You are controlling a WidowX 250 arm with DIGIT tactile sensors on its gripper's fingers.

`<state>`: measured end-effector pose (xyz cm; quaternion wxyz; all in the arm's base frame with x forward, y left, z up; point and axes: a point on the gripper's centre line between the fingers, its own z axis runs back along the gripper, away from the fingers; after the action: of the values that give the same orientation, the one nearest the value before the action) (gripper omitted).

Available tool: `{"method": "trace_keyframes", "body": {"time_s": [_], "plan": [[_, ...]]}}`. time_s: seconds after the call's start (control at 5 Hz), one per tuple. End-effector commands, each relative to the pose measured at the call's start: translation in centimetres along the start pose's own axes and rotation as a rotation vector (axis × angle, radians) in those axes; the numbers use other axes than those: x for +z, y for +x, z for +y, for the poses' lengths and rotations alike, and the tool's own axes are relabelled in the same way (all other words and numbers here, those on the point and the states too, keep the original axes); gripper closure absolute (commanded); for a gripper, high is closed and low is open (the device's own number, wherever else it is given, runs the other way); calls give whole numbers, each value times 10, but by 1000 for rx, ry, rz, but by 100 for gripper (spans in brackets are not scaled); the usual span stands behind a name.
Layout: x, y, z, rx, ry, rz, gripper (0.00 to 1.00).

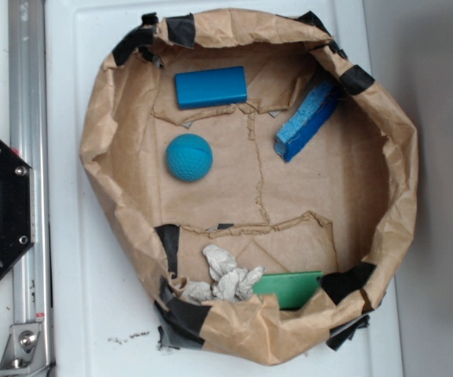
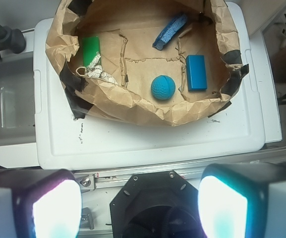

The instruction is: Grab the blue sponge.

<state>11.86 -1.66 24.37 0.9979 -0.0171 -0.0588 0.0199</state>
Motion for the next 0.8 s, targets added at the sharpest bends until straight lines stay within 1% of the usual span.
{"method": "trace_keyframes", "body": {"time_s": [0.0,0.2,0.4,0.6], "plan": [[0,0,0,0,0,0,0],[-54,40,26,201,55,-131,0],[-89,76,37,355,82,-210,0],[-111,102,37,462,107,-239,0]]}}
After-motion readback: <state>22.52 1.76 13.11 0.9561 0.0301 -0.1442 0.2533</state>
